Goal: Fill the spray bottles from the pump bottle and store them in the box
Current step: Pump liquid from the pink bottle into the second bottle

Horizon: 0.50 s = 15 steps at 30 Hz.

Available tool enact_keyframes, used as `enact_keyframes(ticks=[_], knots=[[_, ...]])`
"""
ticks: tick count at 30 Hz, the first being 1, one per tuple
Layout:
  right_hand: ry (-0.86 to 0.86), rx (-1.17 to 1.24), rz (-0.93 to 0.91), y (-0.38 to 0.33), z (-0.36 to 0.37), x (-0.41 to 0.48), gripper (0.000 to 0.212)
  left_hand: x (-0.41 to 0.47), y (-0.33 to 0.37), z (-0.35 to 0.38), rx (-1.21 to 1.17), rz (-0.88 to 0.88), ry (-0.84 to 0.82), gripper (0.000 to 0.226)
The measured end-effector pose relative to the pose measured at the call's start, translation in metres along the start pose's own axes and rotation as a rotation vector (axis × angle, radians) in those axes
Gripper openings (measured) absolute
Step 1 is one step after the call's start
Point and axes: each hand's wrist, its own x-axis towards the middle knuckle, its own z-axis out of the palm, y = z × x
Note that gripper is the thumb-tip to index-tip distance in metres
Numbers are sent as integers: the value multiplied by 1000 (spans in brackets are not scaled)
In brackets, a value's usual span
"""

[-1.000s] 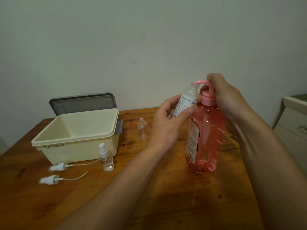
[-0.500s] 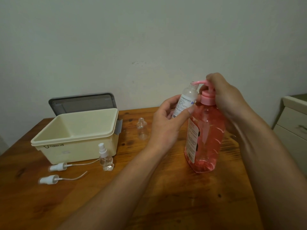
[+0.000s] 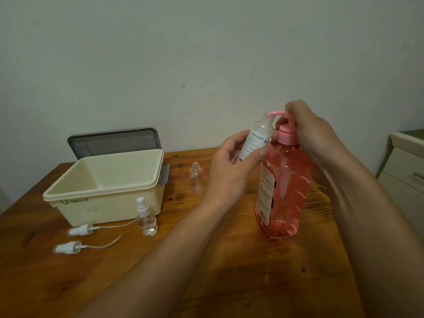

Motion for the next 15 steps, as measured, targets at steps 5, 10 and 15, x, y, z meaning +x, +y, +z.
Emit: enact_keyframes(ticks=[5, 10, 15], knots=[[6, -7, 10, 2, 1, -1, 37, -1, 1, 0, -13, -9, -1, 42], [-3, -12, 4, 2, 0, 0, 39, -1, 2, 0, -5, -4, 0, 44], [-10, -5, 3, 1, -1, 0, 33, 0, 0, 0, 1, -13, 4, 45]])
